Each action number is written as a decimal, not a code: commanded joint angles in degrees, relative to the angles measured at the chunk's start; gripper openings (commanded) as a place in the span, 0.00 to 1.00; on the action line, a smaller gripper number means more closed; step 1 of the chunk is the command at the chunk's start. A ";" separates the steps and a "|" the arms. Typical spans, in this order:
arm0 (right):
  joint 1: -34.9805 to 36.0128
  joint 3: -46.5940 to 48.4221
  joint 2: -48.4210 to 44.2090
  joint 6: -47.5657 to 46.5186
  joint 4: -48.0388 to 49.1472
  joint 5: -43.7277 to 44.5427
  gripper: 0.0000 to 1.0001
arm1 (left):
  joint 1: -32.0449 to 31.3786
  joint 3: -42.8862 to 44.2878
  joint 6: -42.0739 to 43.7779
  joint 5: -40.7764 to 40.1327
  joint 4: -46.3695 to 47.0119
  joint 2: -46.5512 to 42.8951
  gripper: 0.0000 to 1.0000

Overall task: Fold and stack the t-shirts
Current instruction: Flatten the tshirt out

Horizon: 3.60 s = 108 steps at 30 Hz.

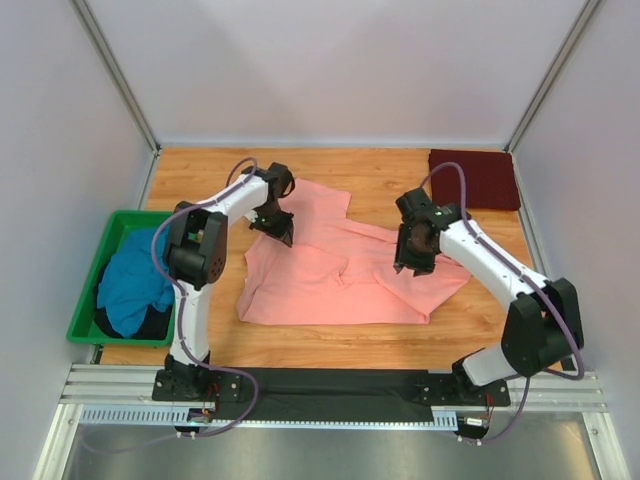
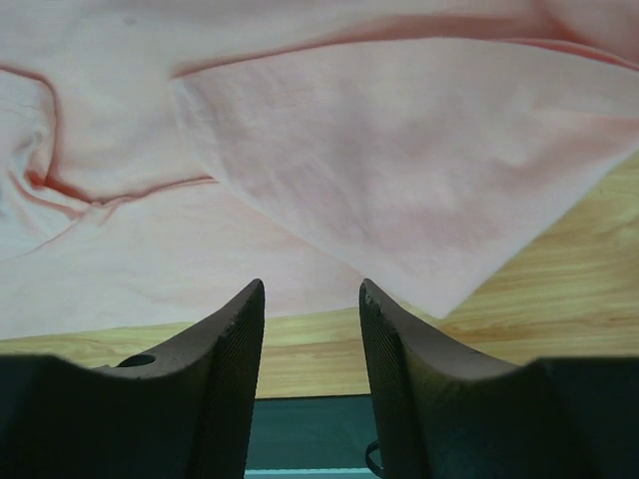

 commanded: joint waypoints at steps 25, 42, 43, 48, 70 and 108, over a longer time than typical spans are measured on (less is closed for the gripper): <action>8.26 6.64 22.60 2.69 14.25 5.42 0.49 | -0.79 -17.99 9.08 3.31 5.71 -18.82 0.00; 8.70 9.19 27.00 3.74 10.82 10.33 0.27 | -0.79 -19.57 10.73 6.12 10.88 -19.17 0.00; 8.70 9.10 26.47 3.92 10.12 10.96 0.21 | -0.79 -19.84 11.35 7.00 12.47 -19.44 0.00; 8.71 7.87 21.99 2.95 10.12 10.61 0.00 | -0.26 -21.07 11.80 5.78 17.06 -22.16 0.40; 8.62 2.78 10.92 2.07 10.82 4.90 0.00 | 1.06 5.63 0.12 0.67 -7.63 -1.61 0.56; 8.62 4.96 11.78 0.84 11.09 3.49 0.00 | 1.50 12.85 -2.79 0.32 -10.46 7.72 0.50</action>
